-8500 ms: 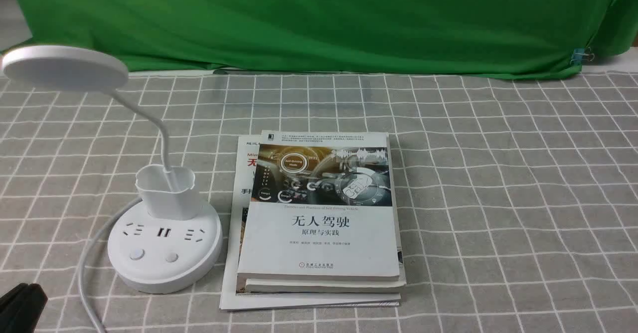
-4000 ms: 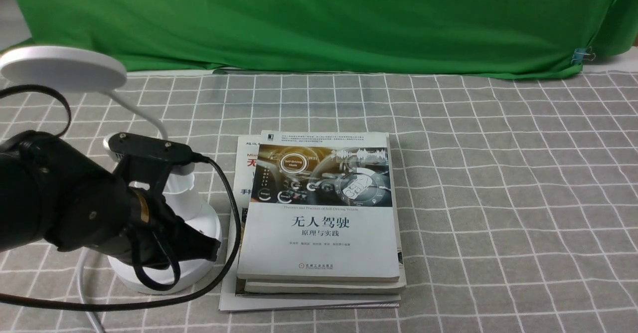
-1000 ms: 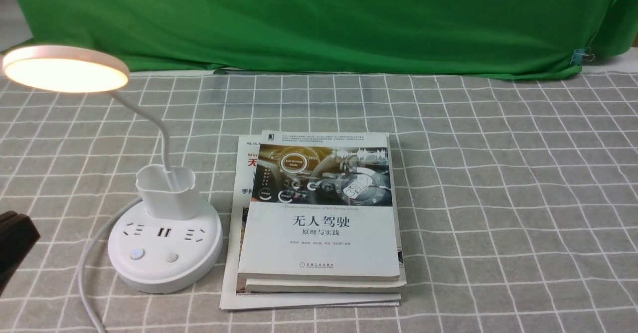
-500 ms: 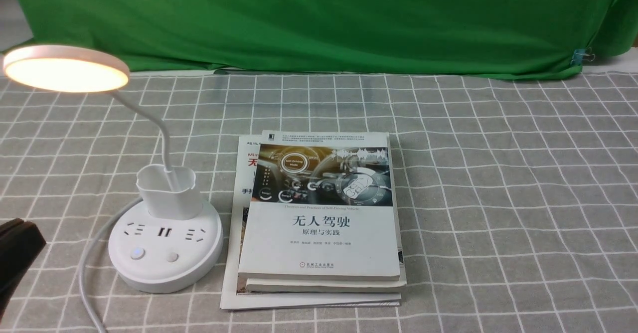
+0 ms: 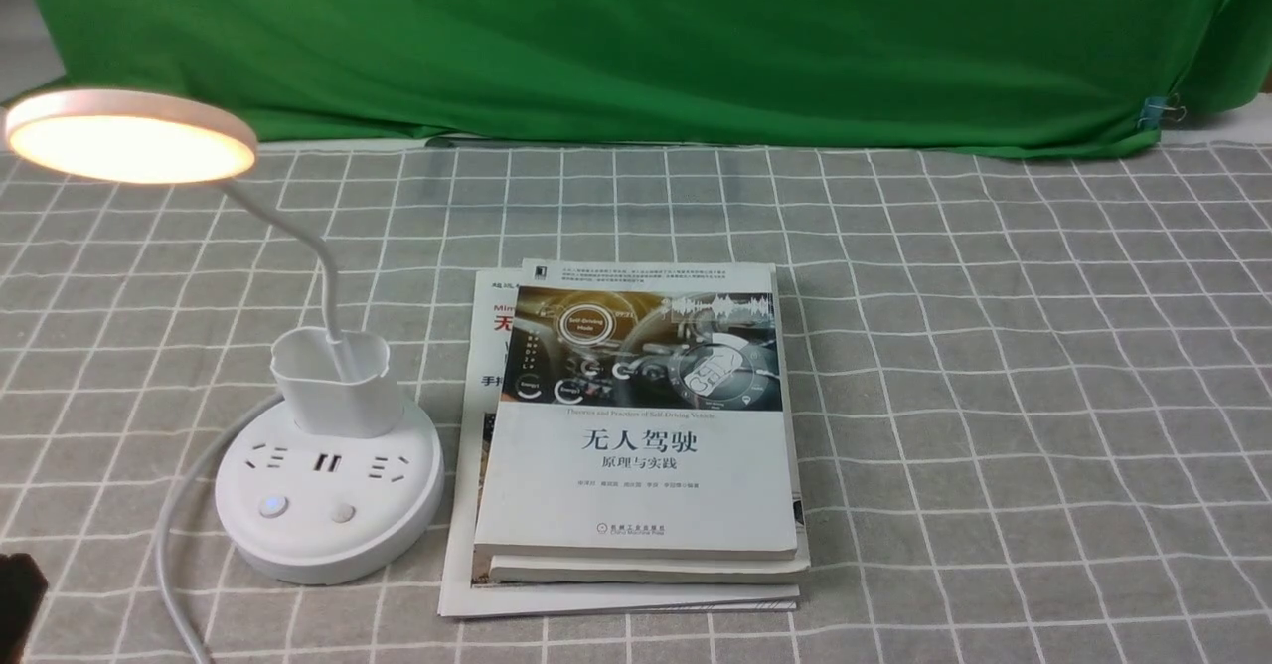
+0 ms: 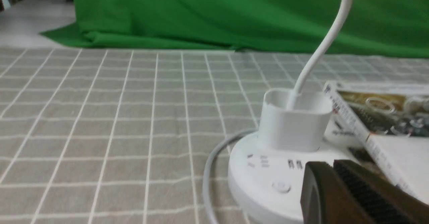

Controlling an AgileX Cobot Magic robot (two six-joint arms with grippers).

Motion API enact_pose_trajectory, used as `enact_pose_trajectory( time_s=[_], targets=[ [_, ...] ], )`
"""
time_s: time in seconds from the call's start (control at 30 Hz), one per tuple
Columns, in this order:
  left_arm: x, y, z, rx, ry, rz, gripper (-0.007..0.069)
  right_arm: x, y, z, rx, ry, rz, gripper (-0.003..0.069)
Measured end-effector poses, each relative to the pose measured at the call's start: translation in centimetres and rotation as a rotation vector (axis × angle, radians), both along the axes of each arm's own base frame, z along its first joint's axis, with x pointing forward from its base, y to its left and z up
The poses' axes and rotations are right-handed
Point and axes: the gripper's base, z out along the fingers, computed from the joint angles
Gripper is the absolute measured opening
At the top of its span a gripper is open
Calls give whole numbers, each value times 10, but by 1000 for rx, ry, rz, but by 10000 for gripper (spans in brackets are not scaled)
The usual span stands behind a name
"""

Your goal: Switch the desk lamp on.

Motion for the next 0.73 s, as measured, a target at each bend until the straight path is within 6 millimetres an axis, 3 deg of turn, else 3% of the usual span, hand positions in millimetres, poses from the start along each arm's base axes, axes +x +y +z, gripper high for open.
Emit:
enact_pose_trajectory(
  time_s=[0.1,0.27,0.73],
  targets=[
    [1,0,-10,13,23,5,19,0,0,0,0,-1,0,245],
    [2,0,-3,-8,-71,1,19,0,0,0,0,-1,0,245],
    [2,-1,-2,-27,-77,0,19,0,0,0,-1,-1,0,245]
  ],
)
